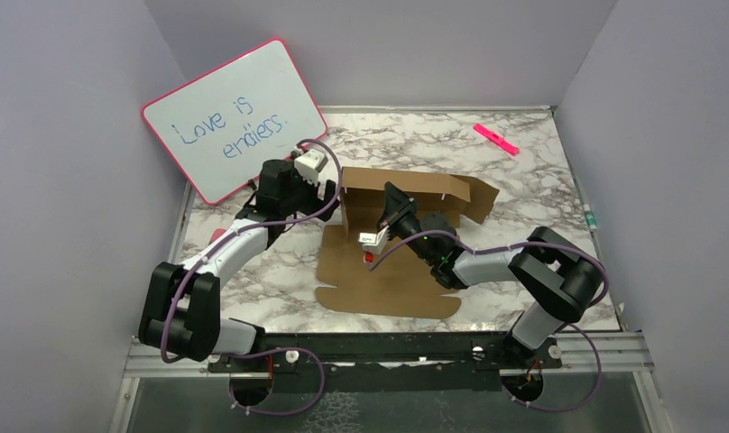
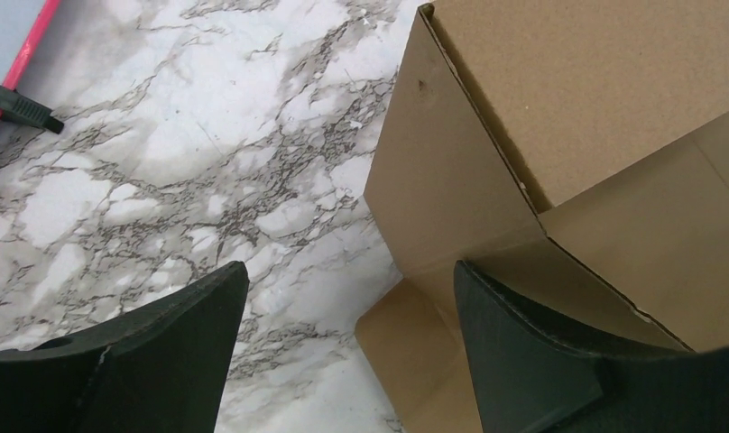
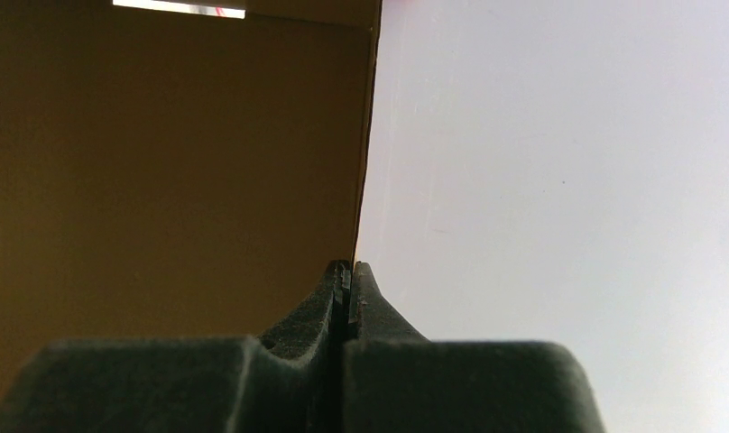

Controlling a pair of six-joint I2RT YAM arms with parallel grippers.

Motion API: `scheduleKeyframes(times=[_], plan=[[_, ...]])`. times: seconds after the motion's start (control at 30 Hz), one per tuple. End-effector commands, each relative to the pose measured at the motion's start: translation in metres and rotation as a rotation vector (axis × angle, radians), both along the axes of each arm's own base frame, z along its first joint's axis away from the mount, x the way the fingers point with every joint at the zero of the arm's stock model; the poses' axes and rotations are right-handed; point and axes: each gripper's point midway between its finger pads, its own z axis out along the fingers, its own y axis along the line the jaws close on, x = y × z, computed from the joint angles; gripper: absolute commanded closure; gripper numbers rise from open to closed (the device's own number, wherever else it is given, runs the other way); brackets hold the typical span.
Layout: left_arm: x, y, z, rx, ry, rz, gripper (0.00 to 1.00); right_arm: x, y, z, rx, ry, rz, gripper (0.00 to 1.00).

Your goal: Fold the paper box

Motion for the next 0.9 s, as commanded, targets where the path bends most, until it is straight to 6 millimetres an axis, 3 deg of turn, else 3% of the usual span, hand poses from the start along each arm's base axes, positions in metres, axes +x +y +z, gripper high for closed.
scheduleKeyframes(times=[0.0, 0.2, 0.47, 0.87], plan=[[0.005, -0.014, 0.014, -0.107, -0.047, -0.031, 0.15, -0.004, 0.007, 0.01, 0.033, -0.001, 0.028, 0.99], [0.006, -0.017, 0.026, -0.205, -0.088, 0.032, 0.16, -0.005, 0.008, 0.017, 0.034, -0.008, 0.034, 0.99], [0.002, -0.024, 0.021, -0.214, -0.152, 0.084, 0.18, -0.008, 0.009, 0.024, 0.025, 0.0, 0.052, 0.99], [0.009, -0.036, 0.008, -0.265, -0.231, 0.144, 0.22, -0.007, 0.012, 0.008, 0.012, 0.069, 0.063, 0.99]])
